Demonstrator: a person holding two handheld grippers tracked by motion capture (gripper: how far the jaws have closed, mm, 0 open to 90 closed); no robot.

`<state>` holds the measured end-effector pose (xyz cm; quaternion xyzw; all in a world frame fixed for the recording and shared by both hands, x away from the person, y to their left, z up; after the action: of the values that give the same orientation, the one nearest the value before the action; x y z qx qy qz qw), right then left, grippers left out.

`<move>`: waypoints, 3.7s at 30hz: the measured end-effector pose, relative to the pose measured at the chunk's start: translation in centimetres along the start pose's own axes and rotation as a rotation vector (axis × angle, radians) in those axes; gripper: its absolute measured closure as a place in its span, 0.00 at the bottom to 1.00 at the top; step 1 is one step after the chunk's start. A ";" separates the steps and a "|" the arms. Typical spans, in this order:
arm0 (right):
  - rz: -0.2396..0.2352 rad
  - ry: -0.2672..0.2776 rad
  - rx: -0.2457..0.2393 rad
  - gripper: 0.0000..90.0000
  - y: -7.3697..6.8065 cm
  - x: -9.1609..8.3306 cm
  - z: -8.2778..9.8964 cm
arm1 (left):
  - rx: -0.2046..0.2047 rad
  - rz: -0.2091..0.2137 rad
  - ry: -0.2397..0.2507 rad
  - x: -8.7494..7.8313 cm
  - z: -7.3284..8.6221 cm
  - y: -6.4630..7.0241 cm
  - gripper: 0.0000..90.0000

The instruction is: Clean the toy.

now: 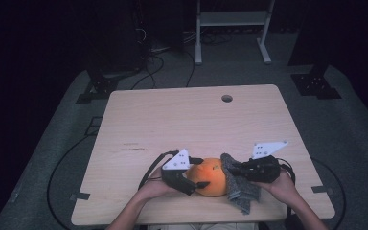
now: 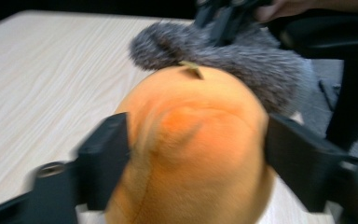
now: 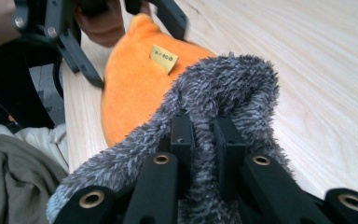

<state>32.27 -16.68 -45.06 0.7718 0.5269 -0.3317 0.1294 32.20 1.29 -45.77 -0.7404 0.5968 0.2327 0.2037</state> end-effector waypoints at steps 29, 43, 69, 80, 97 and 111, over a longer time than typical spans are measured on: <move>-0.041 0.007 0.102 0.88 1.8 1.2 2.1 | 0.043 0.069 -0.012 -1.9 3.1 -0.8 0.42; -0.073 0.019 0.102 0.88 1.9 1.7 1.2 | 0.056 0.101 -0.015 -1.7 3.3 -0.5 0.42; -0.065 0.072 0.094 0.88 0.7 0.1 0.9 | -0.011 0.099 0.007 -1.7 3.4 -1.4 0.41; -0.033 0.050 -0.062 0.88 -1.7 1.8 -3.9 | 0.001 0.063 -0.005 -1.2 2.4 -0.9 0.40; 0.006 0.093 -0.078 0.88 -1.9 0.6 -3.7 | -0.014 0.011 0.040 -0.2 0.1 -0.9 0.46; 0.012 0.212 -0.089 0.88 -2.2 -1.5 -5.7 | 0.019 -0.031 0.055 -1.5 -2.6 -0.6 0.53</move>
<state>32.11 -13.69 -39.50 0.7991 0.5471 -0.2238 0.1092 32.81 1.04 -42.77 -0.7536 0.5929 0.2032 0.1979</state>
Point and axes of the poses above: each handheld gripper's, and its own axes: x roughly forward along the jaws, z roughly out of its underside, y roughly to its right, the point moved 7 cm from there along x, roughly forward along the jaws, and after that the axes turned 7 degrees about -y, right-handed, at the moved point
